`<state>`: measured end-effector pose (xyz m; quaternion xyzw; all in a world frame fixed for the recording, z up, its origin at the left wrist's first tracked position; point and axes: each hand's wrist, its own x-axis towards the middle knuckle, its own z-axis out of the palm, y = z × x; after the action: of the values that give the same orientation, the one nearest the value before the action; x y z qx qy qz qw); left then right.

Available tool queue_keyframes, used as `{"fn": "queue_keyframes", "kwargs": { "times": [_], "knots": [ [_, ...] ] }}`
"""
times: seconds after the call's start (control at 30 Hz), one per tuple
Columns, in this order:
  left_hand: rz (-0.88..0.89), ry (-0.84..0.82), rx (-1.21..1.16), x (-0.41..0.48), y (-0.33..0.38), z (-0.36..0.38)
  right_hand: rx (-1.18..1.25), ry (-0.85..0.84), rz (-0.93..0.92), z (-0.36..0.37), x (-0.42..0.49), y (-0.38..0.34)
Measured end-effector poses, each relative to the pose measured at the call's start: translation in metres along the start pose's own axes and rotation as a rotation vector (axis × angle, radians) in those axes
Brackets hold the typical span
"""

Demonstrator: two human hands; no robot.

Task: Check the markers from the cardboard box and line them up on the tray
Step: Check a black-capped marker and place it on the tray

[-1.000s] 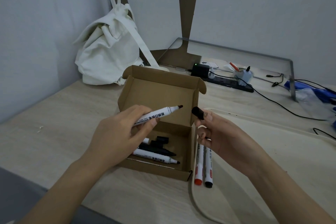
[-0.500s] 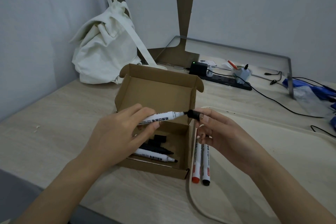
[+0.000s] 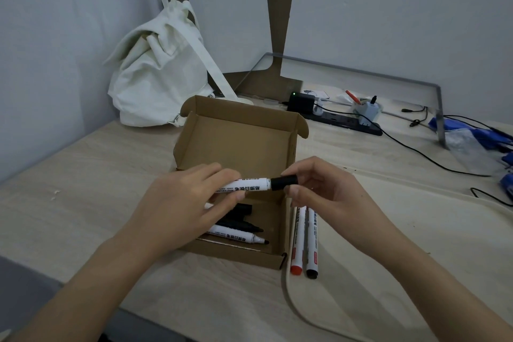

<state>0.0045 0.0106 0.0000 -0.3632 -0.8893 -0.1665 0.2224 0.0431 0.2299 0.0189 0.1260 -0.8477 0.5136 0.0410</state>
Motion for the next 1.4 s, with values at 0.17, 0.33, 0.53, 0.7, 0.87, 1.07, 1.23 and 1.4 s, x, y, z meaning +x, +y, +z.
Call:
{"fn": "queue_keyframes", "kwargs": {
  "times": [0.17, 0.33, 0.53, 0.7, 0.87, 1.07, 1.23, 1.4],
  "knots": [
    [0.027, -0.017, 0.011, -0.002, 0.0, 0.0, -0.313, -0.081, -0.081, 0.0, 0.0, -0.004],
    [0.154, -0.048, 0.145, -0.001, 0.006, -0.005, -0.539, -0.147, -0.231, 0.002, -0.002, 0.0],
    [0.0, -0.253, -0.076, -0.01, 0.011, 0.0, -0.559, -0.219, -0.275, -0.002, -0.009, -0.002],
    [-0.208, -0.482, -0.638, -0.006, 0.01, 0.003, -0.538, -0.291, -0.262, -0.006, -0.011, -0.008],
    [-0.233, -0.647, -0.854, 0.0, 0.014, 0.001, -0.518, -0.344, -0.158, -0.01, -0.014, -0.003],
    [-0.329, -0.523, -1.075, 0.028, 0.039, 0.013, -0.16, -0.061, 0.05, -0.033, -0.005, -0.009],
    [-0.325, -0.442, -1.081, 0.039, 0.059, 0.026, 0.196, 0.053, 0.225, -0.046, -0.002, 0.003],
    [-0.323, -0.293, -0.76, 0.034, 0.044, 0.028, 0.301, -0.062, 0.592, -0.082, 0.001, 0.029]
  ]
}}
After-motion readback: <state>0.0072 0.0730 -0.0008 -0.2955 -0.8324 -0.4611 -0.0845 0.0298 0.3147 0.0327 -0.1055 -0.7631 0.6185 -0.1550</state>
